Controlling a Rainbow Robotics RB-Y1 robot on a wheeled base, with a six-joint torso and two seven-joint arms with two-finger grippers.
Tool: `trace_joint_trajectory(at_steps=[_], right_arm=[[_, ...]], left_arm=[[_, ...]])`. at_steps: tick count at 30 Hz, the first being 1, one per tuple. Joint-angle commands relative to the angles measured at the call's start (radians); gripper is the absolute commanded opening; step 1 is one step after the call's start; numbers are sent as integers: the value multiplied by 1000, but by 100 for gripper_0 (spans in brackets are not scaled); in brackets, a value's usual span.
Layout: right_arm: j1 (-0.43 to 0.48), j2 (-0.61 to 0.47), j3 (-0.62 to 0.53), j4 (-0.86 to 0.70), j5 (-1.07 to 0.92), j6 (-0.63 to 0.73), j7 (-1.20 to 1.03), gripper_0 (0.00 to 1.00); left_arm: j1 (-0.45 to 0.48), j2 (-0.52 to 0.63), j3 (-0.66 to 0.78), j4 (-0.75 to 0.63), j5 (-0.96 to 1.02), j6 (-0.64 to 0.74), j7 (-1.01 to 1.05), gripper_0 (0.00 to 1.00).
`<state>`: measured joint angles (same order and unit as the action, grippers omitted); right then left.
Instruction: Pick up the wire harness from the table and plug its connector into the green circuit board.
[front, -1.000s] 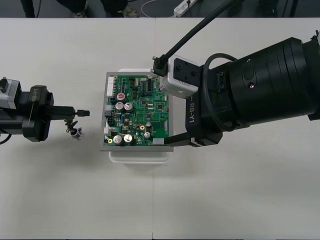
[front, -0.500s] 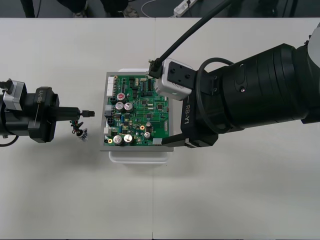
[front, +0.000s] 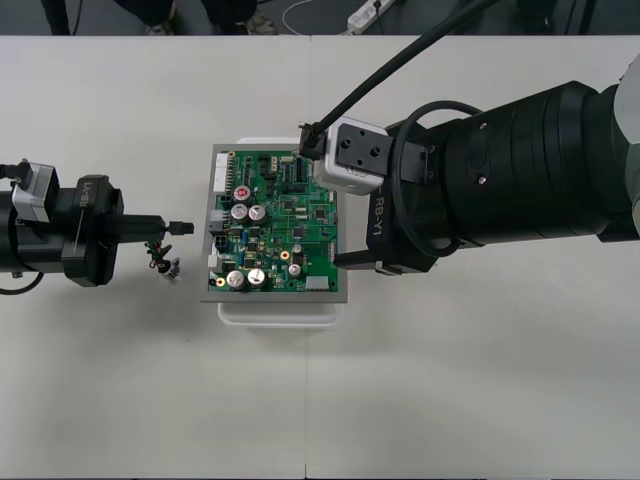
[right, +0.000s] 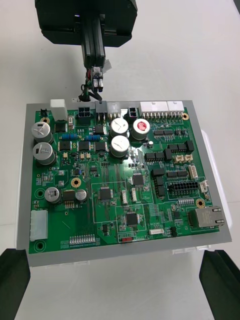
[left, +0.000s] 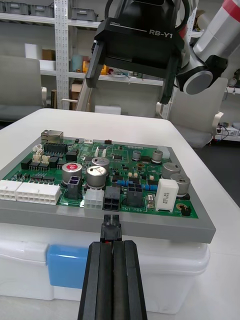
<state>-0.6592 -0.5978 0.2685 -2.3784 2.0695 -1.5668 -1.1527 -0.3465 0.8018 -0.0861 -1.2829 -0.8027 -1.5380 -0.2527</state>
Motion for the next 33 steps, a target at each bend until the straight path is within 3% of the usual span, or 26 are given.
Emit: trace_joint_trajectory(at_steps=[1,33], right_arm=[[3,36,29,-16,15,-4,24,99],[4,81,93,22,93,-4,28,99]], left_arm=[[-8,-26,11,-6,0,-33,-28,0],[-19,-55,16,5,-6,-33,-2,0]])
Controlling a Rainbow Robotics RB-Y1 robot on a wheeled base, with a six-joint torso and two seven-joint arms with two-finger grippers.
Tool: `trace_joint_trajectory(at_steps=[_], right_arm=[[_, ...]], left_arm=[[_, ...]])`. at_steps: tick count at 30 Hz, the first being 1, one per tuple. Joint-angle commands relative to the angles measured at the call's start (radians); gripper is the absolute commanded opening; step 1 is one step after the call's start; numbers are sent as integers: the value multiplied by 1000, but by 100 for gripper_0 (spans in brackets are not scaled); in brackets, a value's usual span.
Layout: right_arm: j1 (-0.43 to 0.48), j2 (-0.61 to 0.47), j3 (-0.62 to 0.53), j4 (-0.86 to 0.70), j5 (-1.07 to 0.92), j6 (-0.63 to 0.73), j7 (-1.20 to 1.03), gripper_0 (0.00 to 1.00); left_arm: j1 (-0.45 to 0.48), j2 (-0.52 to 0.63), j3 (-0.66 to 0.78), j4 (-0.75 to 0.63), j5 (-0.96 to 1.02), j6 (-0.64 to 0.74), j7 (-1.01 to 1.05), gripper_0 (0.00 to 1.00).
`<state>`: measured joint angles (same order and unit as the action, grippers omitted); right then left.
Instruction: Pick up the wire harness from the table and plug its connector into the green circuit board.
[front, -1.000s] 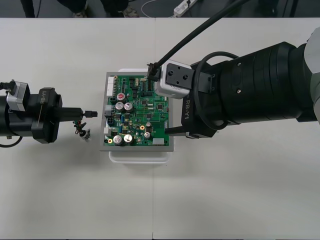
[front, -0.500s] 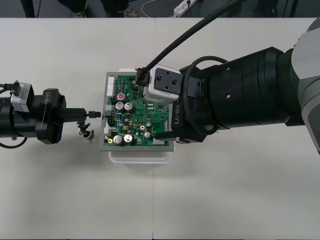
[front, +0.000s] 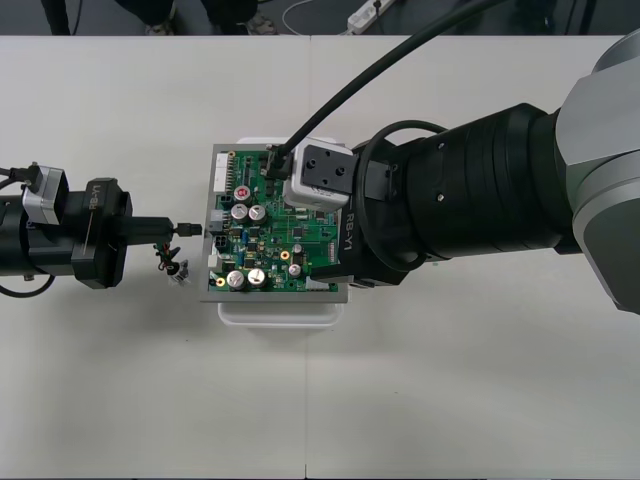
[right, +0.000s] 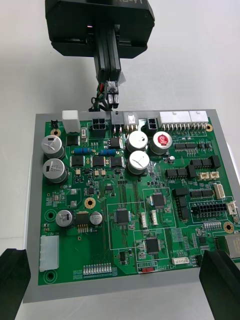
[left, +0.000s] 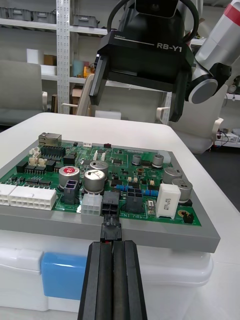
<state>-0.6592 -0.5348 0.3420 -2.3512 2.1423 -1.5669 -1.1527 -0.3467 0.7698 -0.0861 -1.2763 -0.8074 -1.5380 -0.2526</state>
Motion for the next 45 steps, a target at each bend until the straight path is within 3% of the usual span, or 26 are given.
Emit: trace_joint_trajectory(at_steps=[1,45], right_arm=[[4,18,25,-3,25,-4,31,99],[-85,50,48,104,33,-4,100,99]], left_arm=[[-17,-24,16,-2,1,-33,0,0],[-46,-52,14,12,1,-33,26,0]])
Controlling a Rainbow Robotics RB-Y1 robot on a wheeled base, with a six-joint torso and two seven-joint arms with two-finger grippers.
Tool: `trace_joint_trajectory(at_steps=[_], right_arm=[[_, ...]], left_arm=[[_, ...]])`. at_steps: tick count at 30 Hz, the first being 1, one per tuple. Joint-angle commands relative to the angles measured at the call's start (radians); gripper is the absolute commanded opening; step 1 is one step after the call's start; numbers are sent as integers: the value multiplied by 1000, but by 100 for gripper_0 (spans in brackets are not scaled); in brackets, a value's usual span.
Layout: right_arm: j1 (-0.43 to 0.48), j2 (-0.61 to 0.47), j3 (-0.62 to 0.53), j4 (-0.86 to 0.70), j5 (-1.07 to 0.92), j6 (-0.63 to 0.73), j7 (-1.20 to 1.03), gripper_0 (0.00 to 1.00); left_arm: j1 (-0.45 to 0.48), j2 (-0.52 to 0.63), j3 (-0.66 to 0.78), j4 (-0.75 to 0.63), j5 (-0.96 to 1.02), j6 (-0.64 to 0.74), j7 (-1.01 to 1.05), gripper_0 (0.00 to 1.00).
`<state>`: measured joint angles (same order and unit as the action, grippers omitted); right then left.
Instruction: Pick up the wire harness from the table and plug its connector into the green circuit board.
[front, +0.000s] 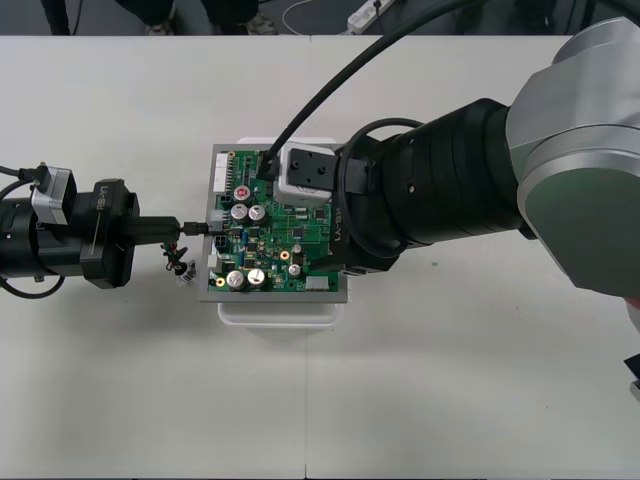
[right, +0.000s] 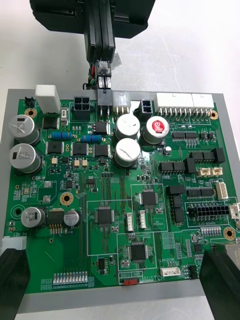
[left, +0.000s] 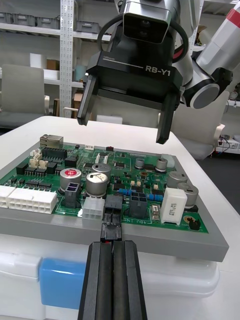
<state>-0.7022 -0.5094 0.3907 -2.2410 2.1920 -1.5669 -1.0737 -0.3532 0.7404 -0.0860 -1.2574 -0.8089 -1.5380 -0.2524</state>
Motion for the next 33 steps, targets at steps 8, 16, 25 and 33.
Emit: trace_joint_trajectory(at_steps=[8,16,25,33], right_arm=[[-40,28,-13,-6,-38,-4,21,99],[-40,35,-16,-2,-37,-4,20,99],[-40,40,-30,6,-51,-4,23,99],[-36,40,-50,6,-67,-4,27,99]], left_arm=[[-43,-27,14,-7,2,-33,30,0],[-46,-27,11,-7,5,-33,35,0],[-47,-32,11,-7,4,-33,39,0],[-53,-33,0,-7,1,-33,39,0]])
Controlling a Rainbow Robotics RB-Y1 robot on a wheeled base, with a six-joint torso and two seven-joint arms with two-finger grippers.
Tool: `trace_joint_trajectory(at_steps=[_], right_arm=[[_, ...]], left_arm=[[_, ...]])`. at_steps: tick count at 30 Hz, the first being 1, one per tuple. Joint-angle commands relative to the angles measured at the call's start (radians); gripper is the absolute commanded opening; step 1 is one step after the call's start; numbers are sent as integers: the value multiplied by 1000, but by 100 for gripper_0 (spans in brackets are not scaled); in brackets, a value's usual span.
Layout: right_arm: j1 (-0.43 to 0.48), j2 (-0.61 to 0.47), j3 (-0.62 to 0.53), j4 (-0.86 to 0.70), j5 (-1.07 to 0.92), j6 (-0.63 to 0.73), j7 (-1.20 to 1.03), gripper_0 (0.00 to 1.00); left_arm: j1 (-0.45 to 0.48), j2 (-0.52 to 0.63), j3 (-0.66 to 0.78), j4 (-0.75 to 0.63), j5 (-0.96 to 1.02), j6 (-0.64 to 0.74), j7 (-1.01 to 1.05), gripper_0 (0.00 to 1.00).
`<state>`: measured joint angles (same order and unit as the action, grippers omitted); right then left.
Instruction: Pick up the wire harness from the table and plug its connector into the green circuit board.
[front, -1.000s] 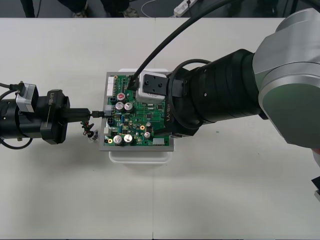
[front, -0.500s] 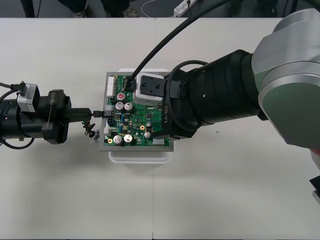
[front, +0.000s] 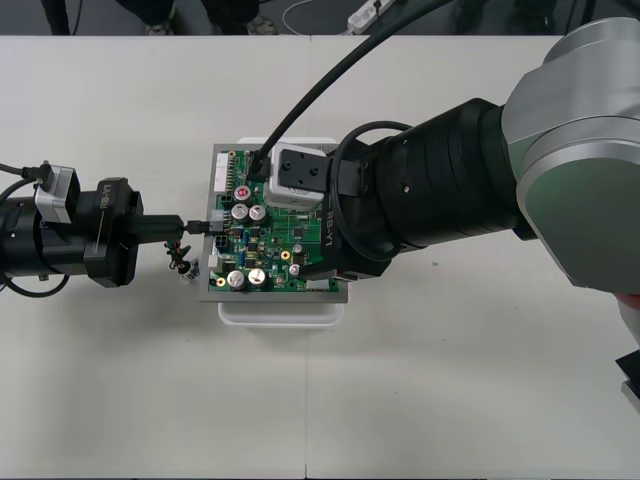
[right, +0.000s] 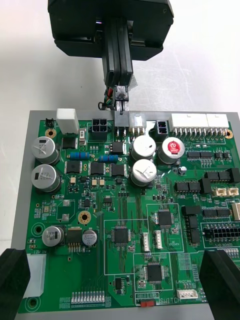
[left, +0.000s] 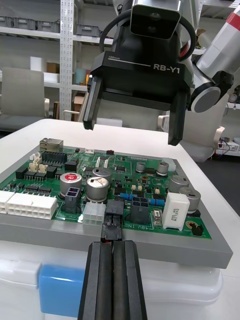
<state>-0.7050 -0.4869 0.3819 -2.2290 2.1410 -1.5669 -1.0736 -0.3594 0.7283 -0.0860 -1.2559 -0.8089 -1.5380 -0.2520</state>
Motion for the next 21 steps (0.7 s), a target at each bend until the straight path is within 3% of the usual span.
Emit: trace_joint_trajectory(at_steps=[1,21], right_arm=[[-33,18,-43,-6,-18,-4,27,99],[-30,18,-57,-6,-32,-4,27,99]], left_arm=[[-49,-21,0,-8,-1,-33,39,0],[-64,-26,-9,-8,-30,-33,42,0]])
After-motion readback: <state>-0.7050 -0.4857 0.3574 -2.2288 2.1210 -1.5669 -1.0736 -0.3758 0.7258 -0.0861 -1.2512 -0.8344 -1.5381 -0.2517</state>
